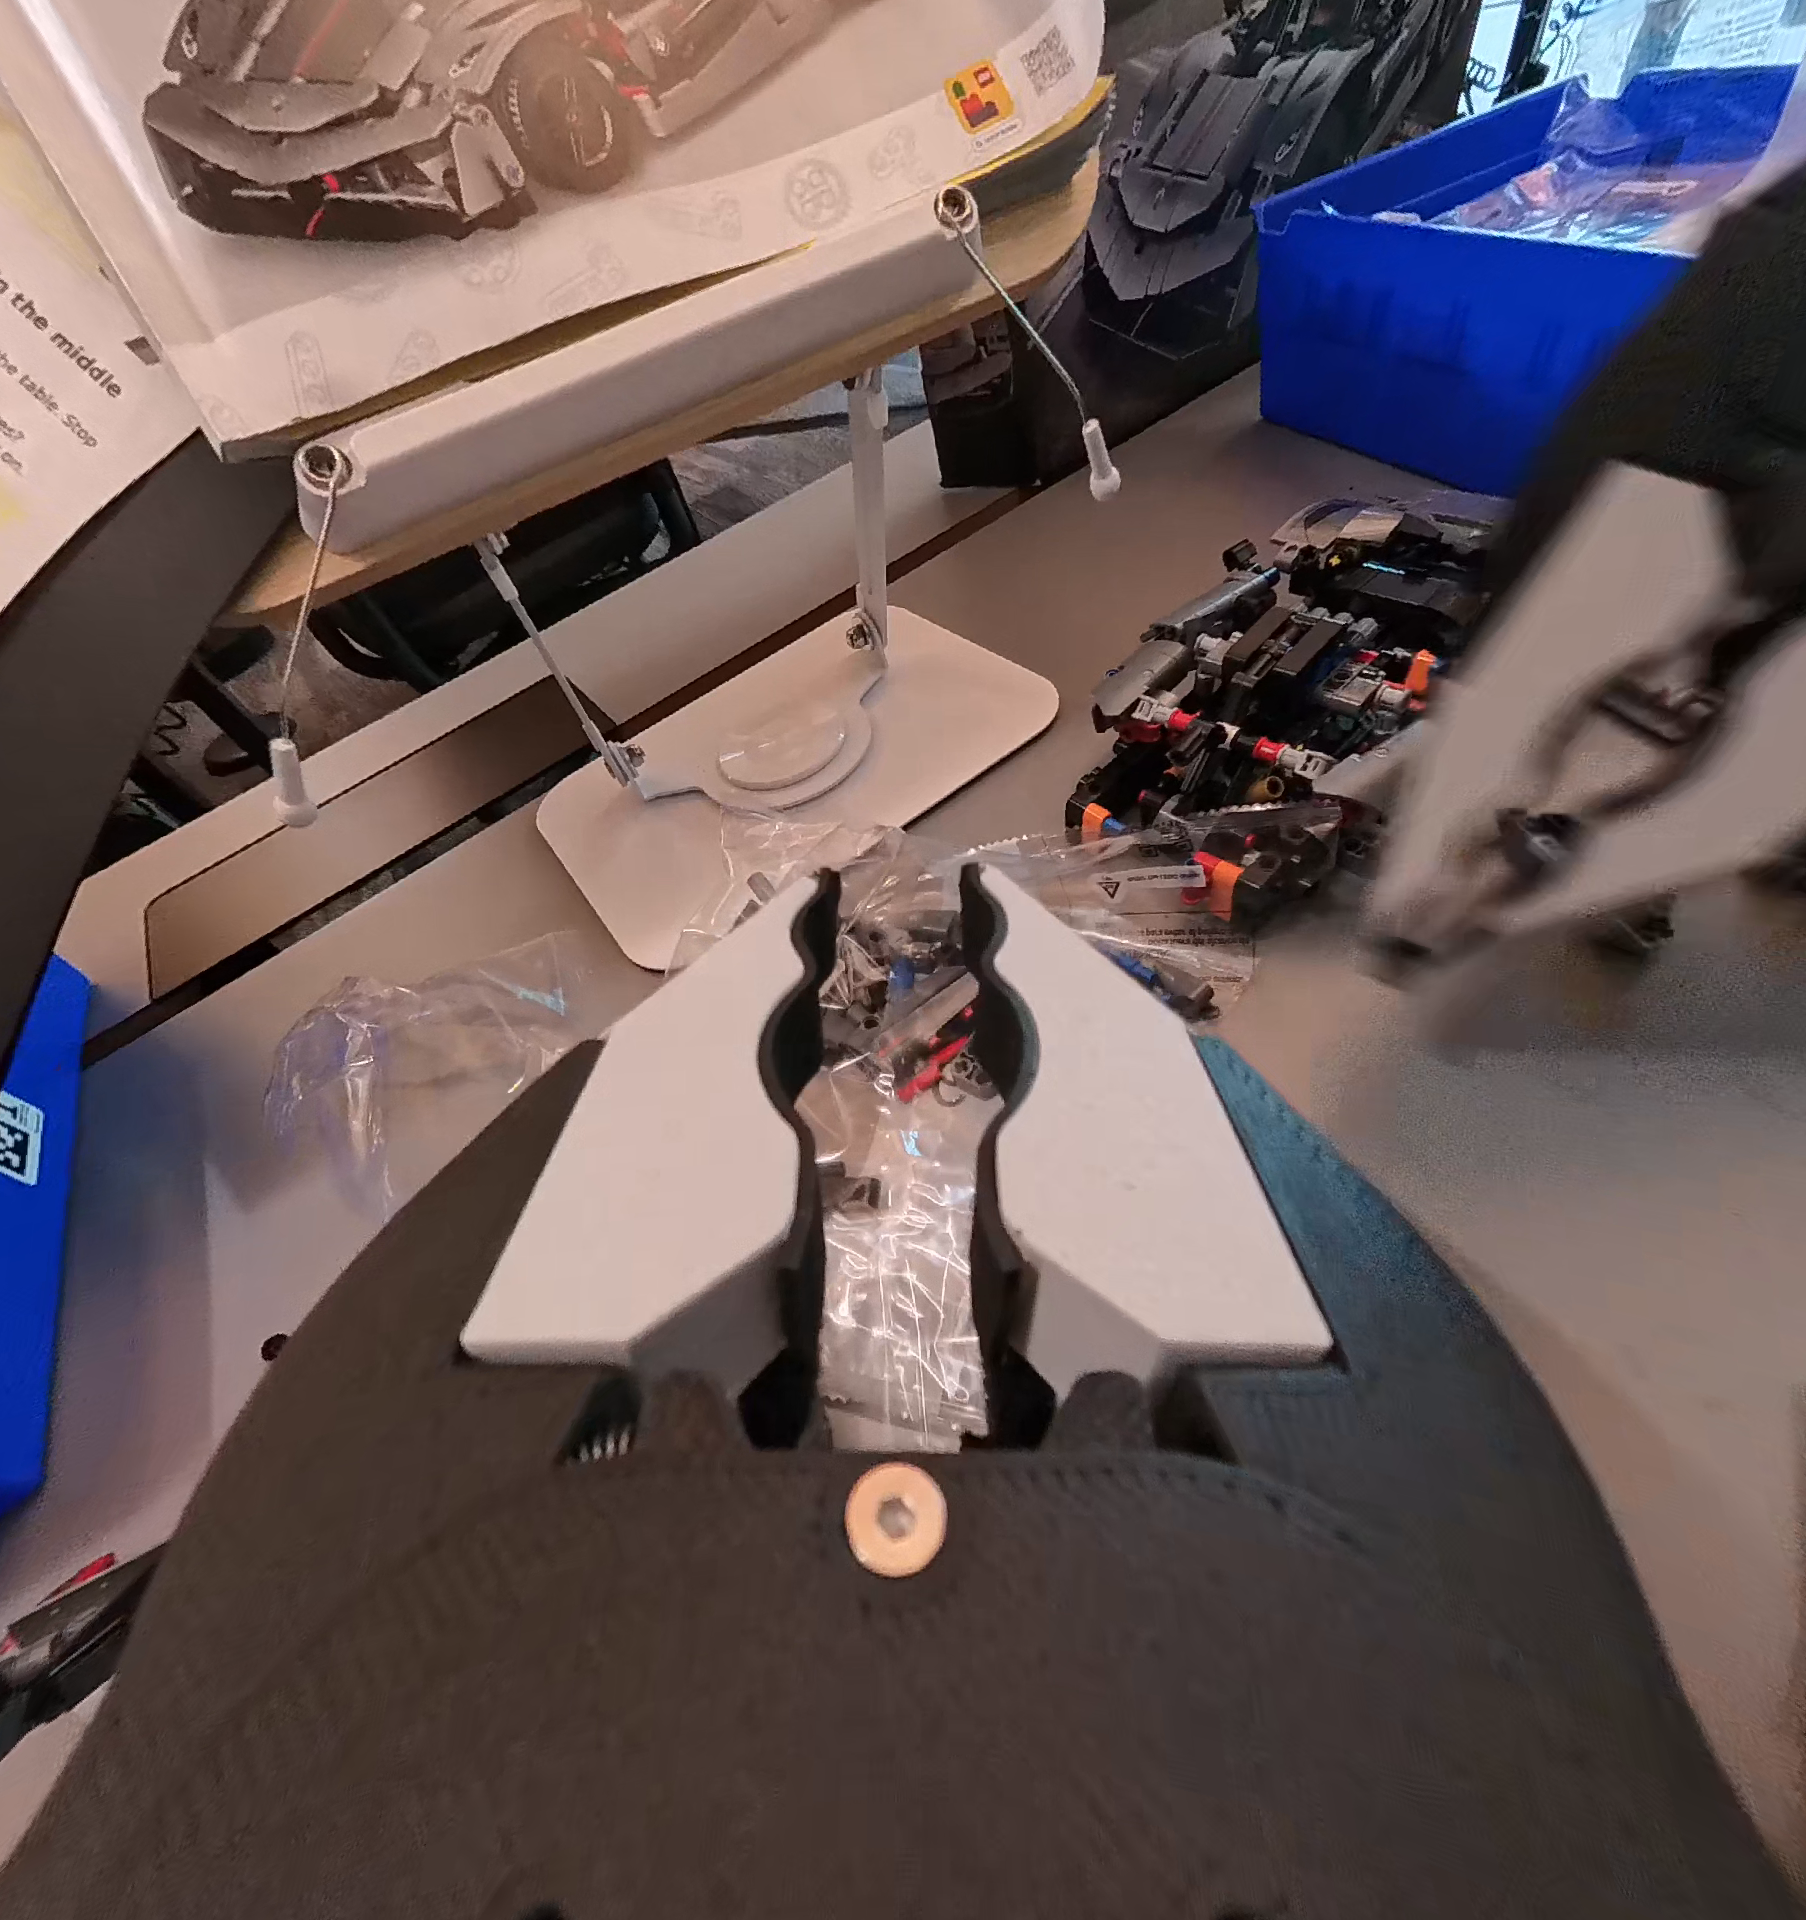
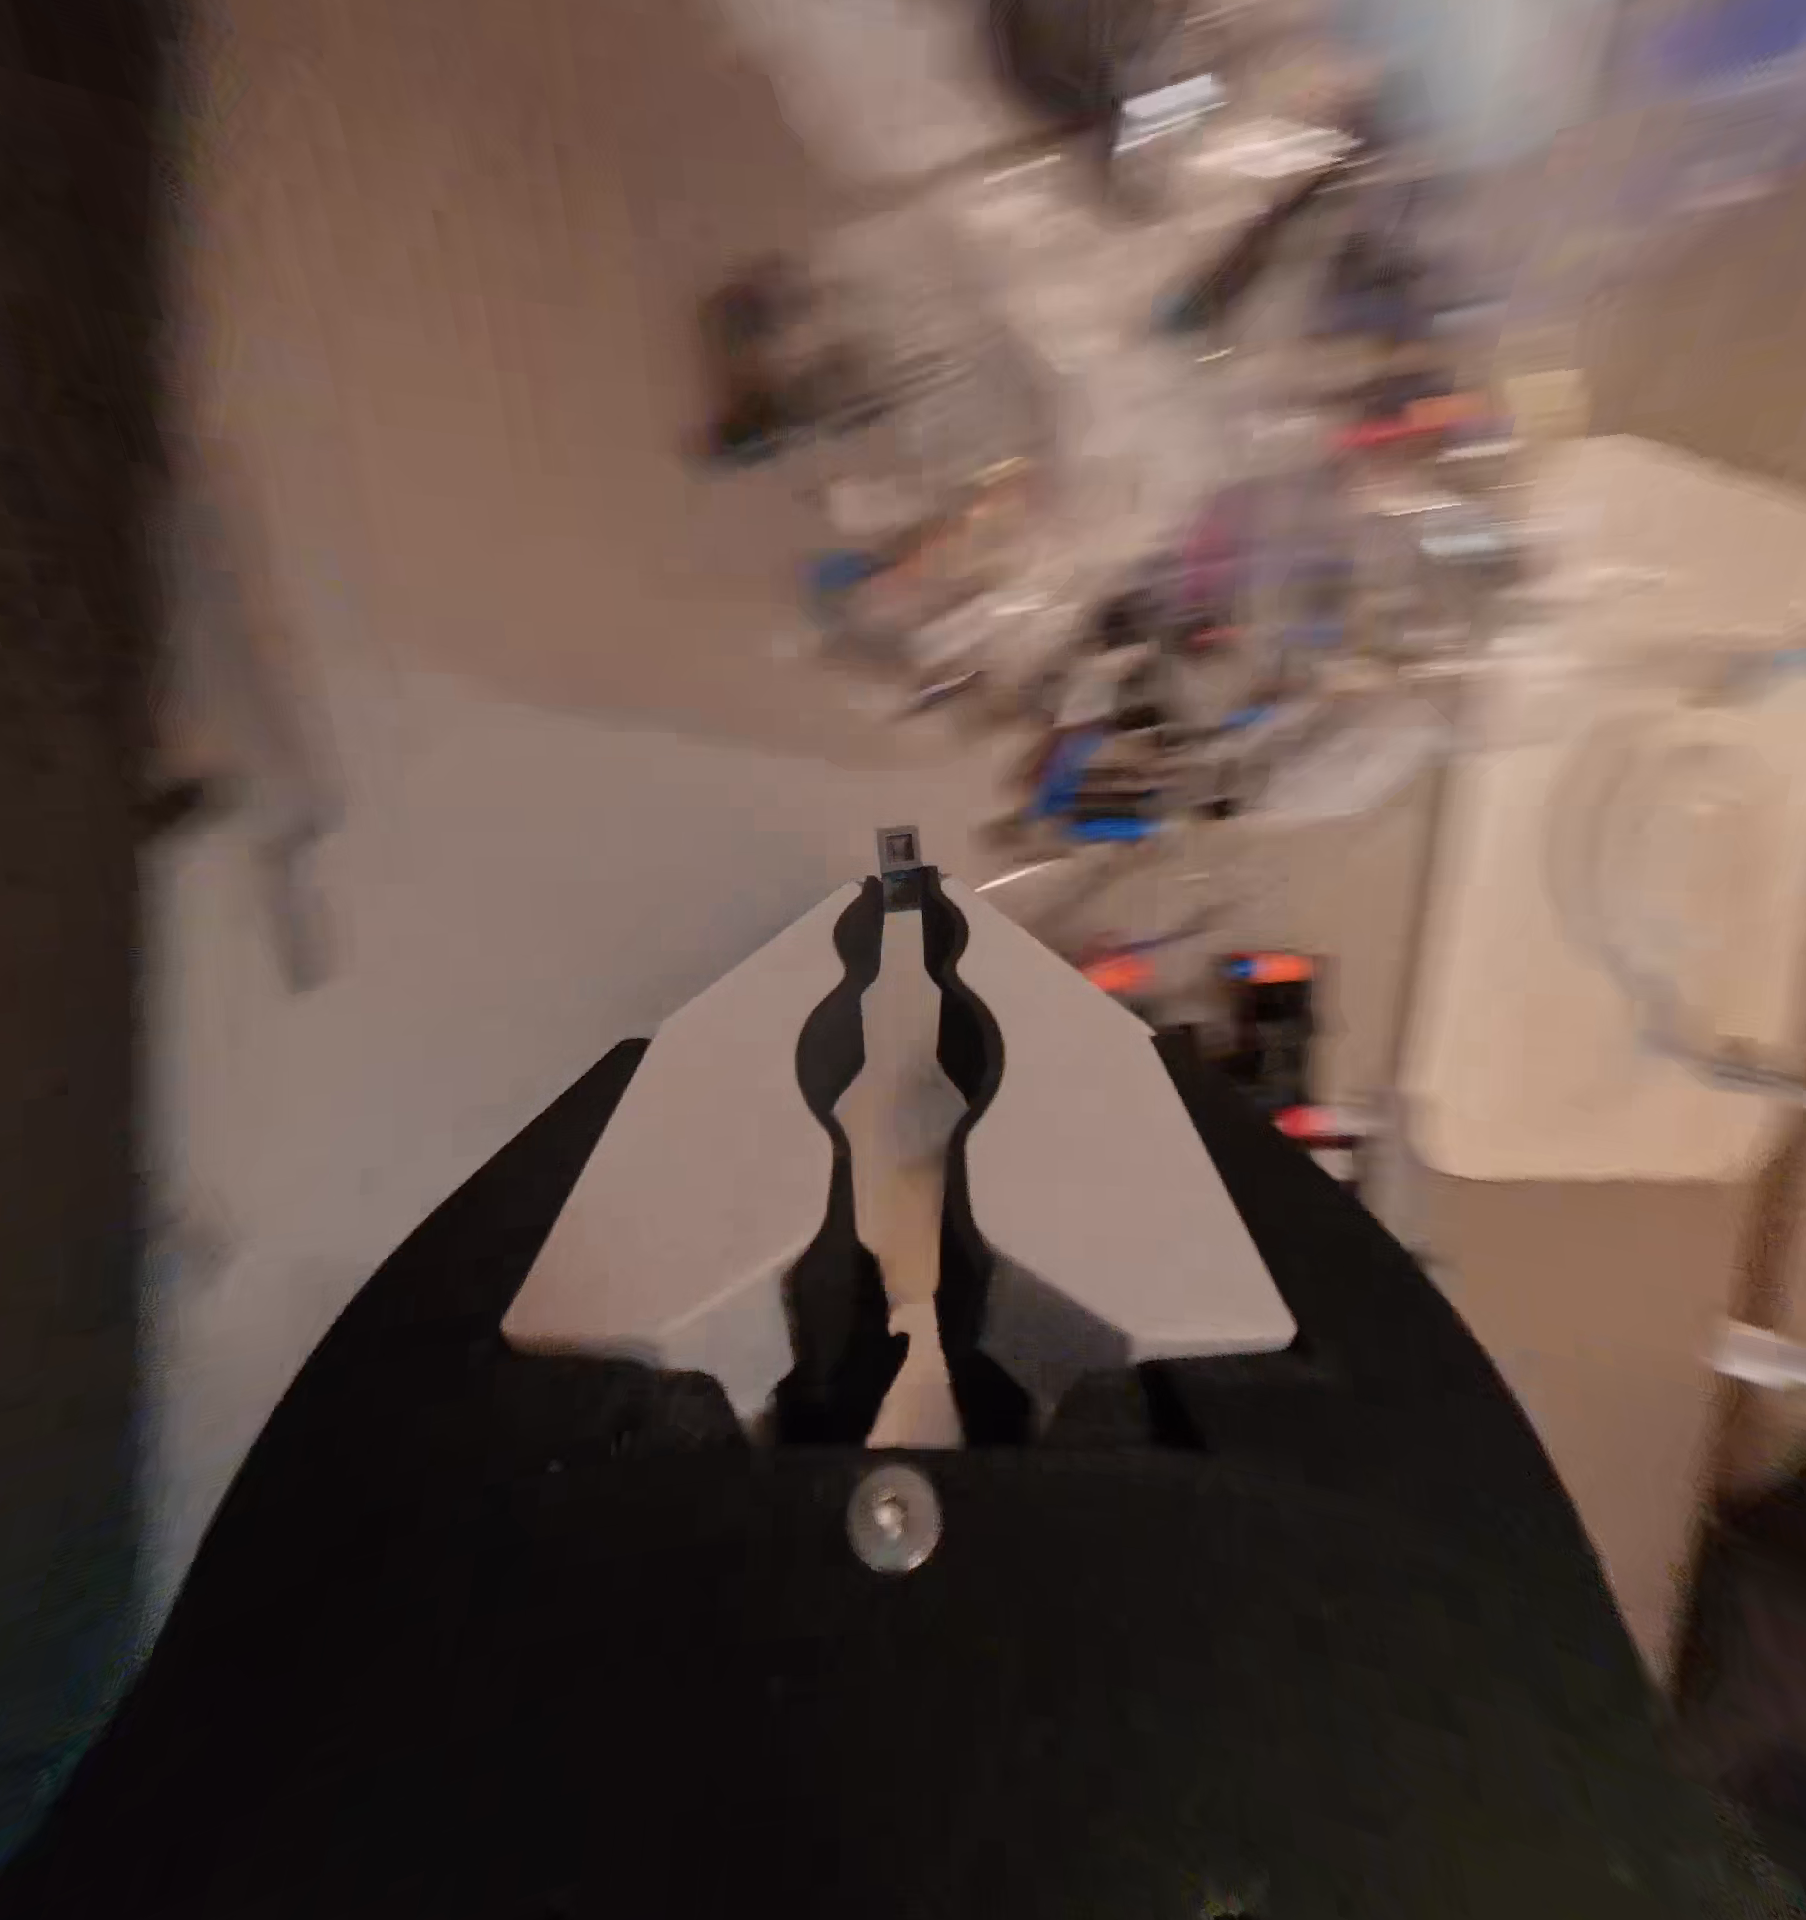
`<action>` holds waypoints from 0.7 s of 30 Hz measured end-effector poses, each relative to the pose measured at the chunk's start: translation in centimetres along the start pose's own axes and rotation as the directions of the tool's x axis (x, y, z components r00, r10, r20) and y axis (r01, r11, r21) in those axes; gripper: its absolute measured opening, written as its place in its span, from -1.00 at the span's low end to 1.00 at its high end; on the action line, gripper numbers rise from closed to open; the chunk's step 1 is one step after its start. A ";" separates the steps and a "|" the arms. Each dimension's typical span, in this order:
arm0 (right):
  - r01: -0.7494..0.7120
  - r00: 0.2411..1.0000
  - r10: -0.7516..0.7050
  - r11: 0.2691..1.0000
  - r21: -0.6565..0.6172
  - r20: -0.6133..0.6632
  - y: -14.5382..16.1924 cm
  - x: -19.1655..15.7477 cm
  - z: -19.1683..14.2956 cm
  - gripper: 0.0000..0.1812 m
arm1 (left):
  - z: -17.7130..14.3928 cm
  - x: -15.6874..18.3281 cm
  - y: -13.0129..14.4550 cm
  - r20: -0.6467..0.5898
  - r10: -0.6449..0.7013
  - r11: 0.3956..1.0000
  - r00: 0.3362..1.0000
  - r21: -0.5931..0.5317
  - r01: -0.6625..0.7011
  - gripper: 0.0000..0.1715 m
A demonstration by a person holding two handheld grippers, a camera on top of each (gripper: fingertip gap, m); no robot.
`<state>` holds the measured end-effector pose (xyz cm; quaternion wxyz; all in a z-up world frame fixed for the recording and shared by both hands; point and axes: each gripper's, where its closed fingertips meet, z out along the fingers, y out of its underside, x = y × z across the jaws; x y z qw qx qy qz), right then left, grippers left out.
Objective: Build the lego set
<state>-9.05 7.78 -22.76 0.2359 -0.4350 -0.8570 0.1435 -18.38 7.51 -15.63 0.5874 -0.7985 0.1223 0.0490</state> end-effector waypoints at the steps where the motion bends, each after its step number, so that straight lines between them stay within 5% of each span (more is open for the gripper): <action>1: -0.039 0.999 0.039 0.999 0.003 -0.035 -0.8 1.5 0.7 -0.87 | 0.1 0.0 0.1 -0.002 0.000 1.000 1.000 -0.005 0.000 -0.76; 2: -0.063 0.997 0.062 0.998 -0.014 -0.041 -1.0 2.4 1.3 -0.57 | 0.1 0.0 0.2 -0.002 0.000 1.000 1.000 -0.008 0.000 -0.76; 3: -0.085 0.994 0.083 0.996 -0.024 -0.065 -1.0 3.3 1.5 -0.51 | 0.0 -0.1 0.3 -0.001 -0.002 1.000 1.000 -0.008 0.002 -0.76; 7: -0.070 0.996 0.071 0.997 0.028 -0.046 -0.8 2.6 -0.2 -0.62 | -0.4 -0.5 -0.1 0.003 -0.011 1.000 1.000 0.013 0.010 -0.76; 10: -0.040 0.993 0.034 0.998 0.046 0.117 -0.3 -1.4 -1.5 -0.94 | -0.5 -0.6 -0.2 -0.001 -0.014 1.000 1.000 0.013 0.014 -0.76; 16: -0.126 0.975 0.144 0.986 -0.109 0.168 1.0 -3.5 3.3 -0.84 | 0.0 -0.6 0.7 0.000 -0.027 0.999 1.000 -0.030 0.027 -0.75; 21: -0.279 0.947 0.287 0.957 -0.078 0.143 0.0 -2.1 5.1 -0.79 | -0.3 -0.9 0.4 0.010 -0.042 0.999 0.999 -0.015 0.042 -0.75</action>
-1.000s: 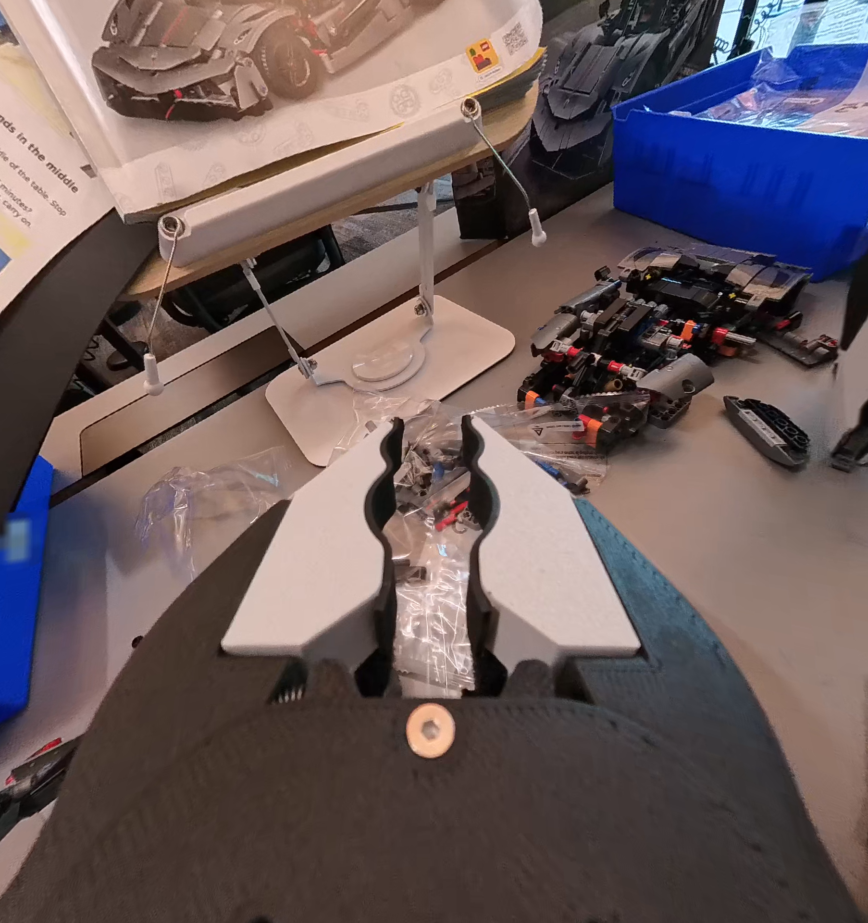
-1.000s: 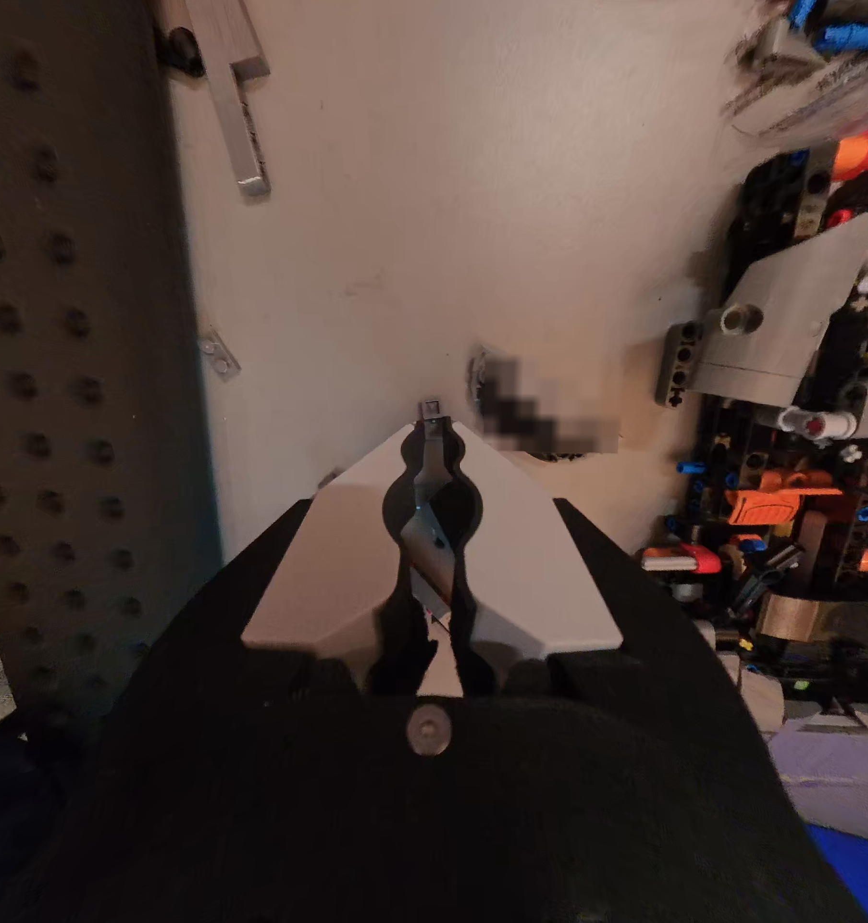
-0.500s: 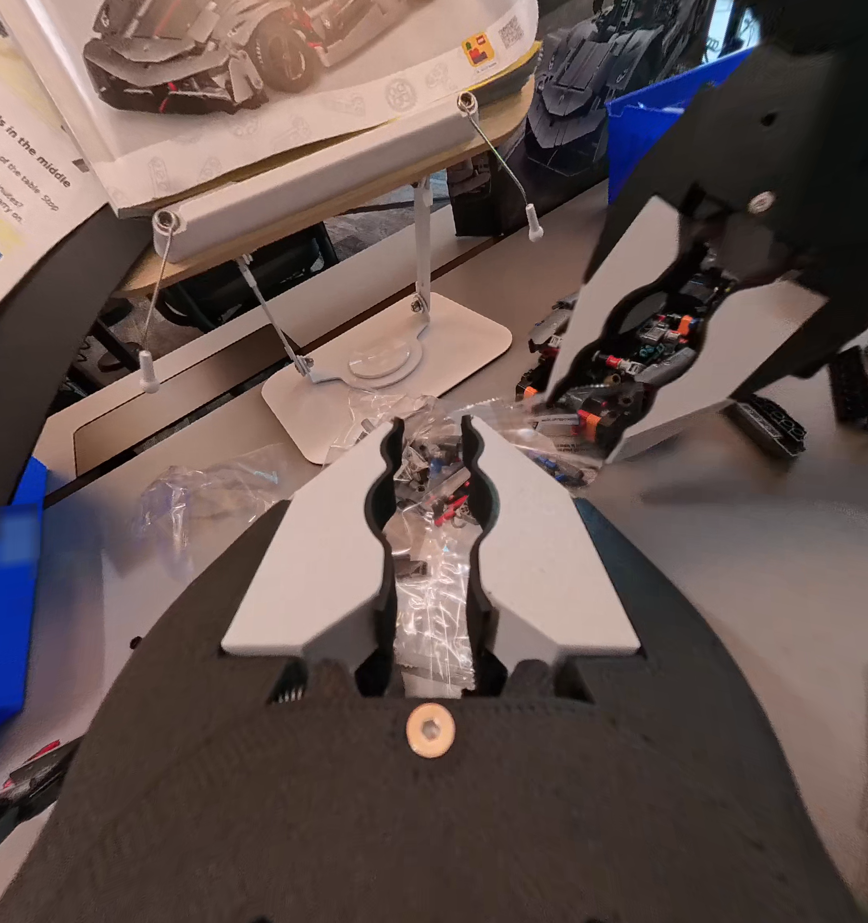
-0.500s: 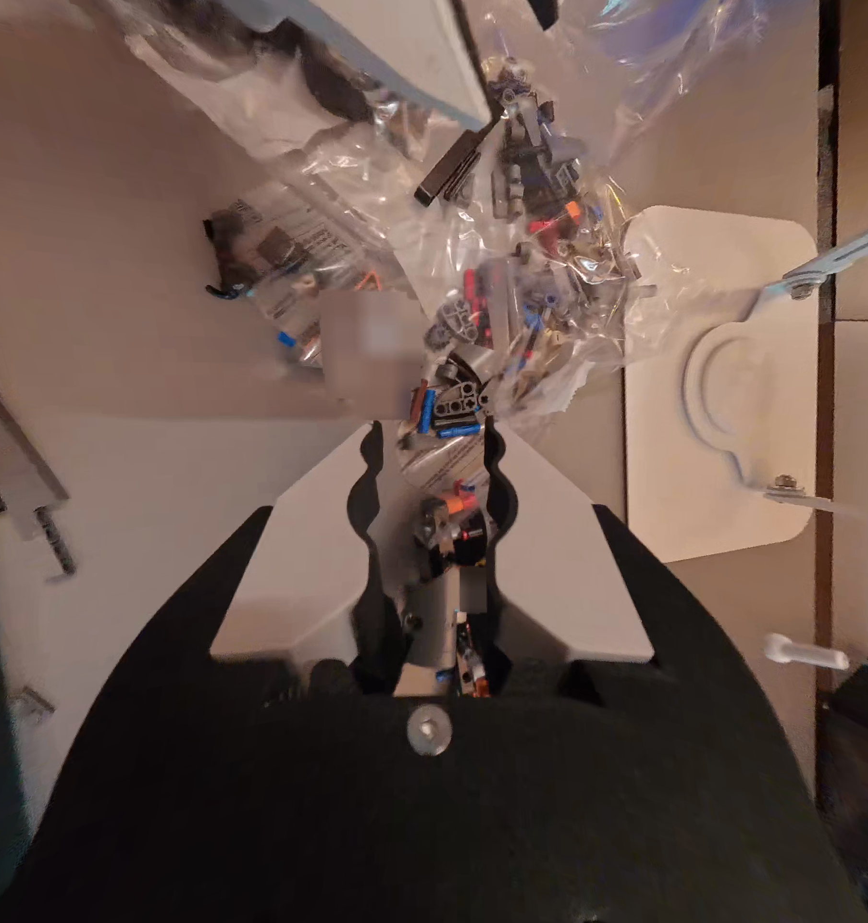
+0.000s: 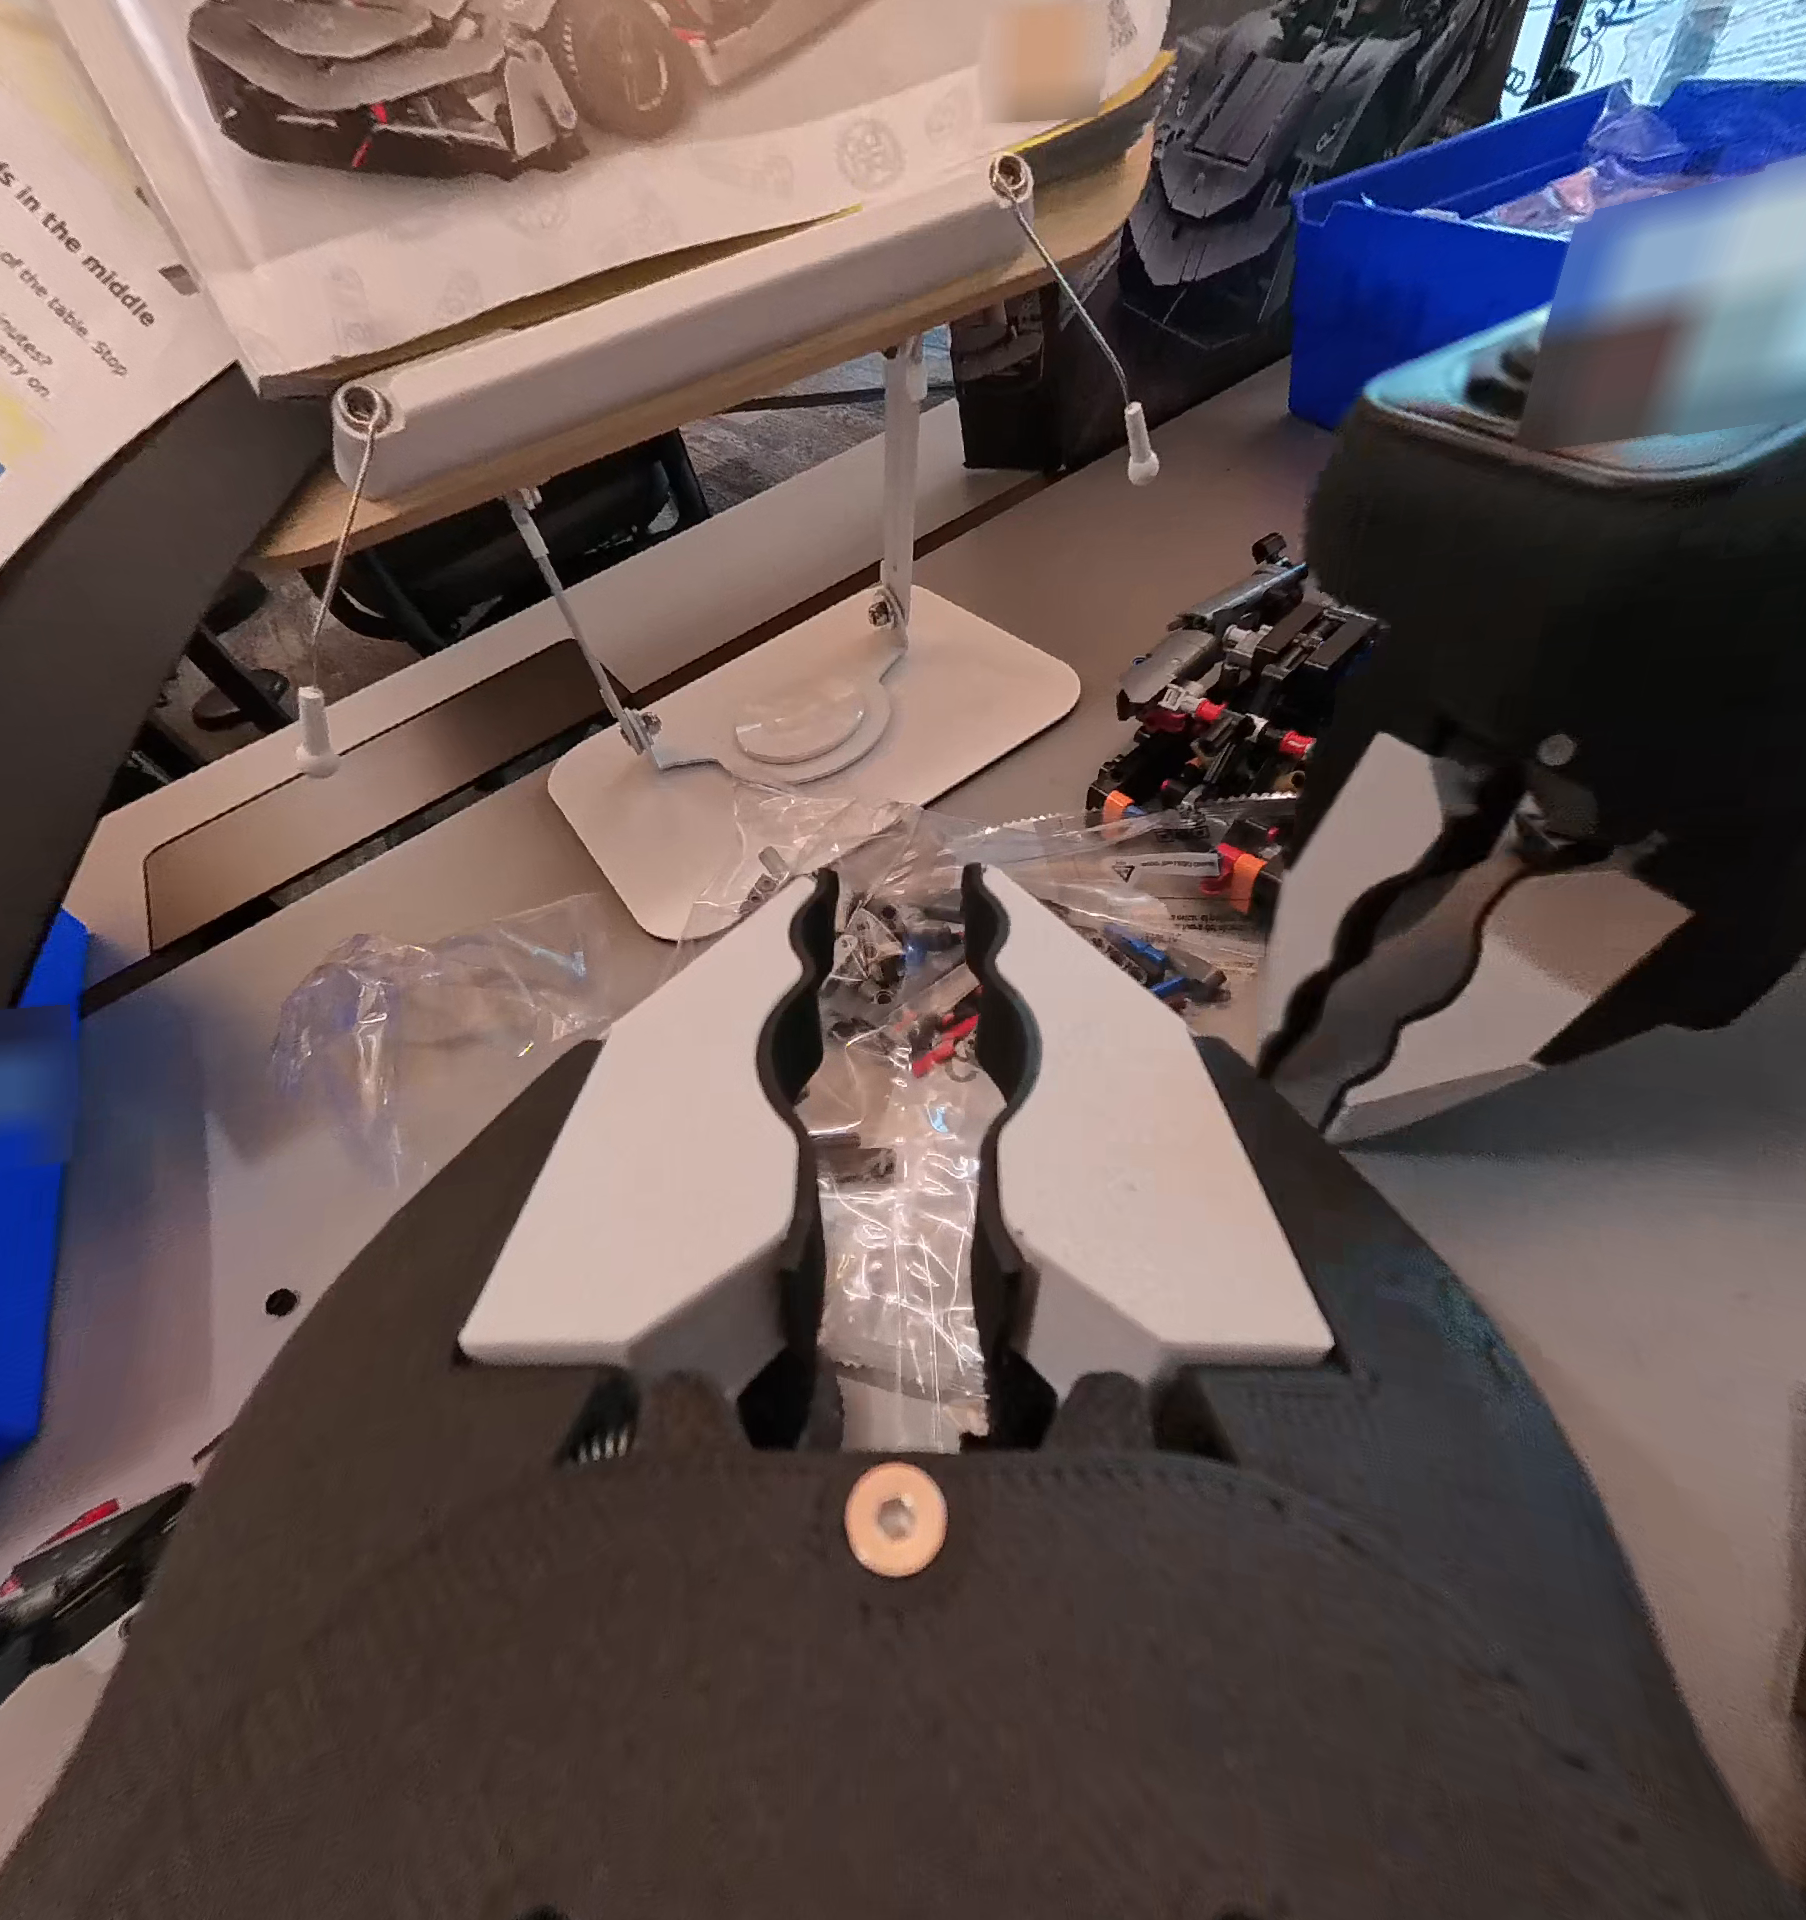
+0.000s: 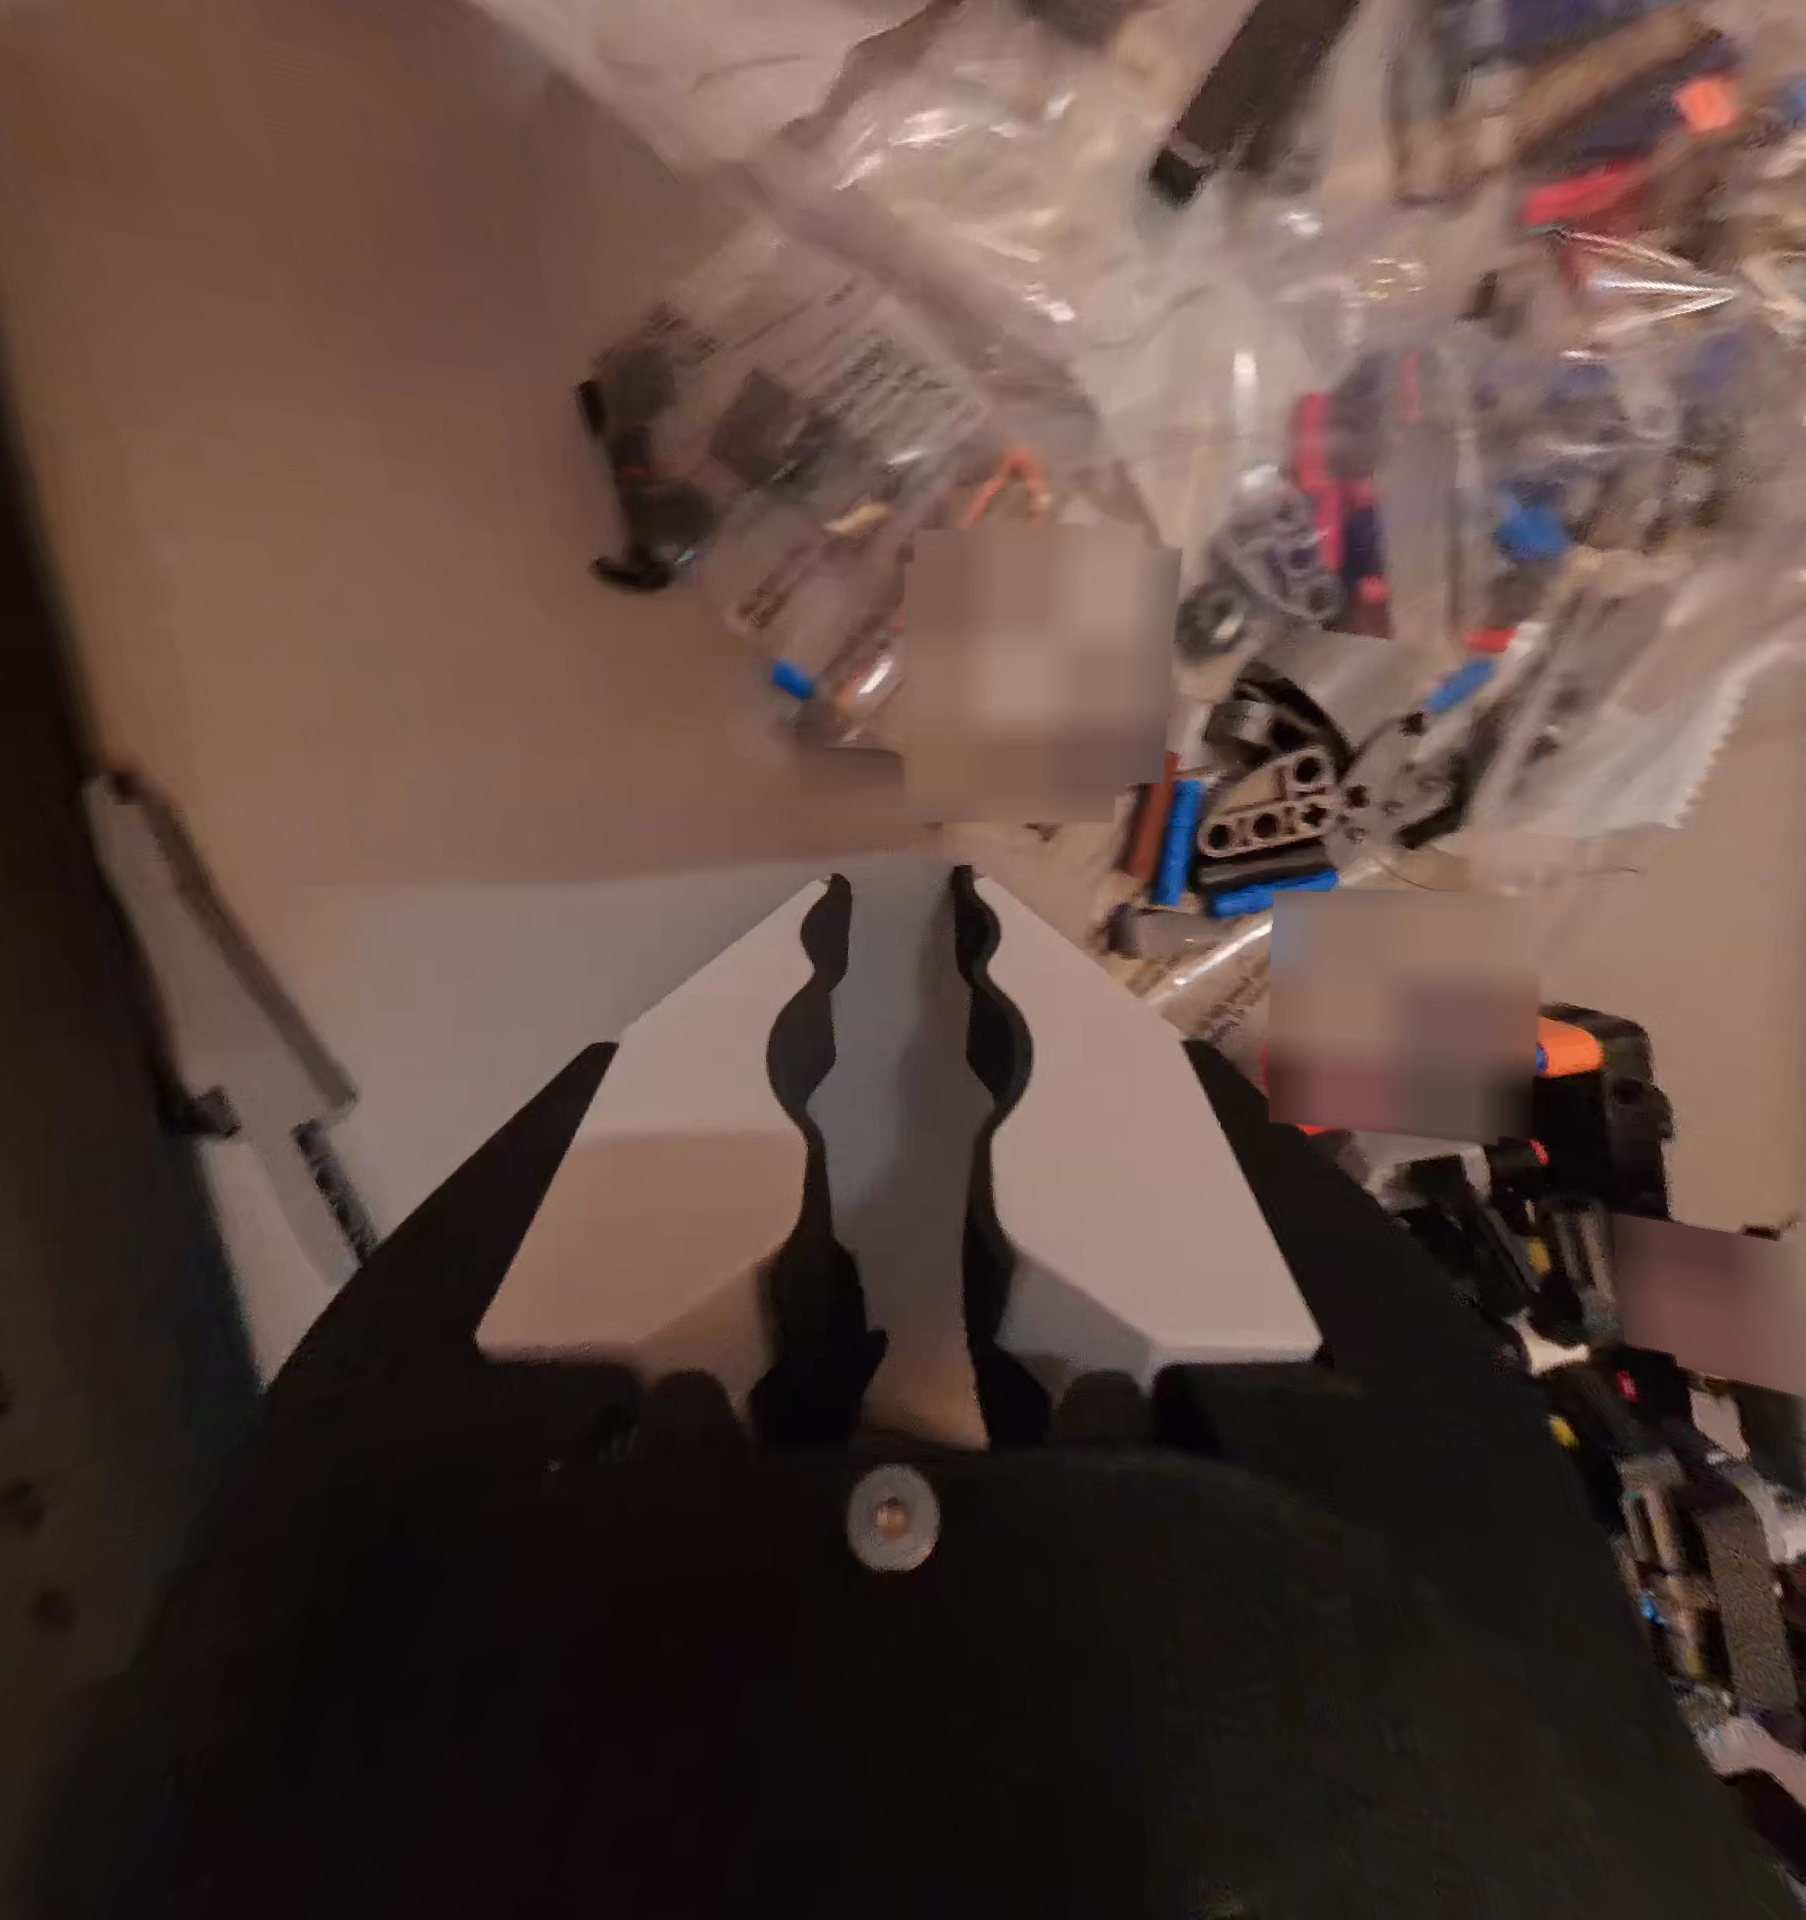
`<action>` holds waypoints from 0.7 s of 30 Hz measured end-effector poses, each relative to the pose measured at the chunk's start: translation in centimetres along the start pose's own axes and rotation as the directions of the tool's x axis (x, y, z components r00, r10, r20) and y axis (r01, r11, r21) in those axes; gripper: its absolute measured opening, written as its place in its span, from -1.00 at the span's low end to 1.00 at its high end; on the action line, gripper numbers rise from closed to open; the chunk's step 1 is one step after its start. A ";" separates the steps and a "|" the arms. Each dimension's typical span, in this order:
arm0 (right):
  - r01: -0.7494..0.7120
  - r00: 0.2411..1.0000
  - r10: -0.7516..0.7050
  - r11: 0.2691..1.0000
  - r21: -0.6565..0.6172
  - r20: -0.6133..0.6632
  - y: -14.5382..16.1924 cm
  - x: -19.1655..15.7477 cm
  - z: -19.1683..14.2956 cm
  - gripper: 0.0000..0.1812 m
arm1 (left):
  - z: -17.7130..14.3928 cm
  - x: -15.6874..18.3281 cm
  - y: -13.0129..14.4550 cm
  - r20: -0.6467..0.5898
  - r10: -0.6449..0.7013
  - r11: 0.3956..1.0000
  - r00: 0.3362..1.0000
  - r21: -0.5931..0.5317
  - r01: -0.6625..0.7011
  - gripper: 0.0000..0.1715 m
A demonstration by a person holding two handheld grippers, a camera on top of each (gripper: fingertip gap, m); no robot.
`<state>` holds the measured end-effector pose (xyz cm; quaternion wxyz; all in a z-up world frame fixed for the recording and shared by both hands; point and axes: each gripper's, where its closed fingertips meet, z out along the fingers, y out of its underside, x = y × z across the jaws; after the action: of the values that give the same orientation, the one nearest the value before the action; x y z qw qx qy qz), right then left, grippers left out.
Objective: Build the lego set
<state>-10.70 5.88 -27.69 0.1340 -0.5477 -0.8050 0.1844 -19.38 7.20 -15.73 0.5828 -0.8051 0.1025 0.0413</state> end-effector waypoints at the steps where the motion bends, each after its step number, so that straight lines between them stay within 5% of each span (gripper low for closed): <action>1: -0.024 1.000 0.024 1.000 0.008 0.003 -0.2 0.1 0.2 -0.78 | 0.0 0.0 0.0 -0.002 -0.001 1.000 1.000 0.001 0.001 -0.75; 15: -0.041 0.999 0.041 0.999 0.027 0.013 -0.2 0.4 -0.7 -0.99 | -0.1 0.3 0.0 -0.025 0.008 1.000 1.000 0.005 -0.008 -0.75; 21: 0.056 0.998 -0.058 0.994 0.099 0.020 1.2 0.4 -5.2 -0.99 | 0.1 5.2 -0.6 -0.212 0.148 0.989 0.966 0.041 -0.143 -0.74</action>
<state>-7.64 7.40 -23.63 0.1570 -0.5152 -0.8116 0.2262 -14.21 6.87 -16.19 0.5738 -0.7877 0.2241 -0.0045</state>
